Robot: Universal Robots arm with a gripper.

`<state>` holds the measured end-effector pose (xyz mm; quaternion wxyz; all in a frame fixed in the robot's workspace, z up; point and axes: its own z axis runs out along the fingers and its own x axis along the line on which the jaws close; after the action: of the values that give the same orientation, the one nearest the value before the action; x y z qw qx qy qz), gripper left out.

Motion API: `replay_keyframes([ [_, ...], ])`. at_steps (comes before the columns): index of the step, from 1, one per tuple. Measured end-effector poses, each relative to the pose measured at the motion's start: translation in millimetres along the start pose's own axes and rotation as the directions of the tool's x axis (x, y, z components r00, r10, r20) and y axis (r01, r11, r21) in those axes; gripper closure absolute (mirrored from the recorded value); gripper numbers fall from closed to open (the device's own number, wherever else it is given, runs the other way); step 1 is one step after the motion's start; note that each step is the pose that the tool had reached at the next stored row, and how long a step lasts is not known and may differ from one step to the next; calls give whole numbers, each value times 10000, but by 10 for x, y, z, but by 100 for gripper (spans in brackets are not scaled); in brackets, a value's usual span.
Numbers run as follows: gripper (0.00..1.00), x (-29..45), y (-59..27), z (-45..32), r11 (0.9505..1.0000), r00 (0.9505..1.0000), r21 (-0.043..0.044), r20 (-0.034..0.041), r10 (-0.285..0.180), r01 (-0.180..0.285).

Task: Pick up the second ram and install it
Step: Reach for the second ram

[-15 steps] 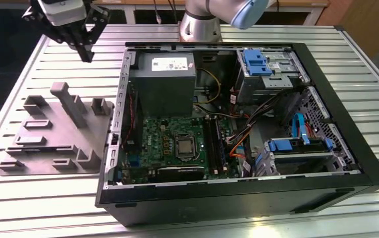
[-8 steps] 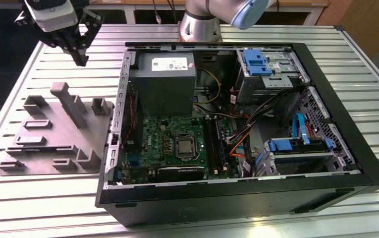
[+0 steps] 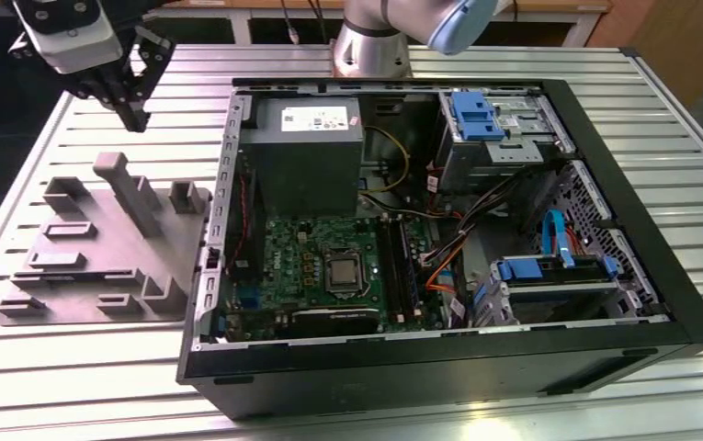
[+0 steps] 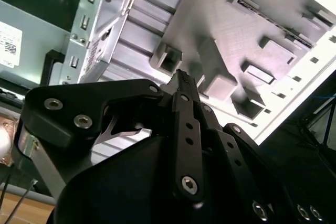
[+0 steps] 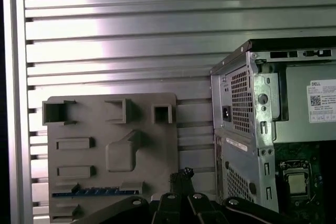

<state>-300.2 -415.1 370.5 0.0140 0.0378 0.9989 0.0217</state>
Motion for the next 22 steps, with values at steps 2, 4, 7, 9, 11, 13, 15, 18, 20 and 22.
replay_keyframes([
  [2, 90, 43, -16, 13, 10000, 10000, 0, 0, 0, 0],
  [4, 90, 84, -30, 25, 10000, 10000, 1, -1, 1, -1],
  [7, 90, 147, -51, 41, 10000, 10000, 0, 0, 1, -1],
  [9, 90, 185, -65, 52, 10000, 10000, 0, 0, 0, 0],
  [11, 90, 224, -77, 66, 10000, 10000, 0, 0, 0, 0],
  [13, 90, 256, -88, 78, 10000, 10000, 0, -1, 1, -1],
  [15, 90, 291, -96, 92, 10000, 10000, 0, 0, 0, 0],
  [18, 90, 347, -107, 113, 10000, 10000, 1, -1, 0, 0],
  [20, 90, 385, -114, 126, 10000, 10000, 1, -1, 0, 0],
  [22, 90, 425, -120, 140, 10000, 10000, 0, 0, 1, -1],
])
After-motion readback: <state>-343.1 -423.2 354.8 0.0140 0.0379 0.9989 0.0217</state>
